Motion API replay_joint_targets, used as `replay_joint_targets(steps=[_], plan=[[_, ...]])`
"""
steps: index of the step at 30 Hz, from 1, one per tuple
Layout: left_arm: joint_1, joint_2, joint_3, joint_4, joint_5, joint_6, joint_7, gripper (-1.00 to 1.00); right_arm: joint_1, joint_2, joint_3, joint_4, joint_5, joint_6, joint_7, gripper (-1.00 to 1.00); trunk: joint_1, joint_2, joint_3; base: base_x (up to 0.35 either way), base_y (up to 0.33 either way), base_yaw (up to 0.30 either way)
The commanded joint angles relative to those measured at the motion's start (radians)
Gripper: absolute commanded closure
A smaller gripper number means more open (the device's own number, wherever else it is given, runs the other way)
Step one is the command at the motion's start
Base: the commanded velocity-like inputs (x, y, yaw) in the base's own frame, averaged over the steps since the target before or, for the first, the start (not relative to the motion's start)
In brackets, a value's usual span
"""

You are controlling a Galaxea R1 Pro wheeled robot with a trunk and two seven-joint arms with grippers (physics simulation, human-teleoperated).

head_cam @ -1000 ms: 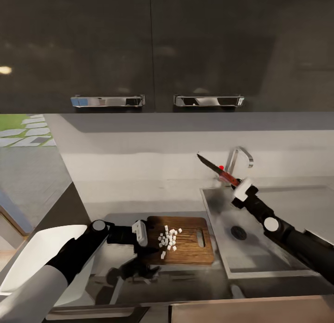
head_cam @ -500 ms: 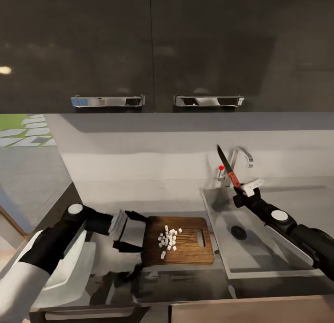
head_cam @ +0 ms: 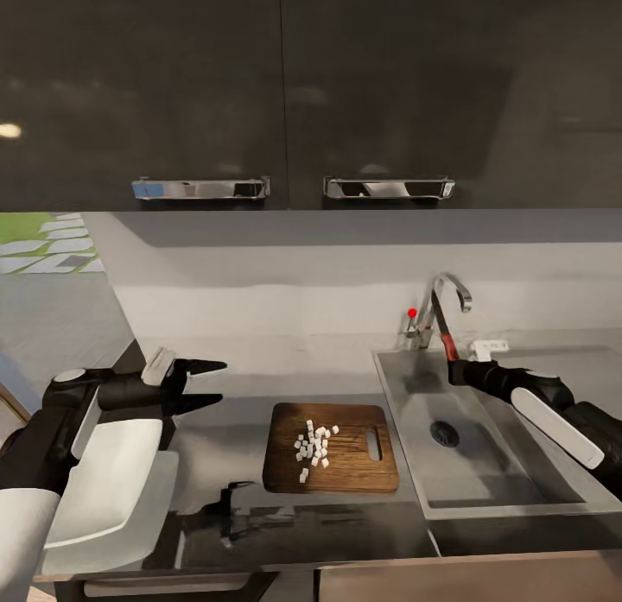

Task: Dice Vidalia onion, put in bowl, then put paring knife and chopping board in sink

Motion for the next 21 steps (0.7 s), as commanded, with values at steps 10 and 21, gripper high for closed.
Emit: replay_joint_targets(steps=[10,21], plan=[[-0.001,-0.038,0.007,0.001,0.002,0.013,-0.004,-1.0,-0.002,-0.001,0.131,-0.036,-0.014,-0.035,-0.009,1.0,0.001,-0.002,-0.002,0.0,0.0,0.0],[-0.001,-0.085,0.223,0.004,0.002,0.176,-0.004,-1.0,-0.001,-0.038,0.262,-0.039,-0.01,-0.057,-0.011,1.0,0.001,-0.002,-0.002,0.0,0.0,0.0]])
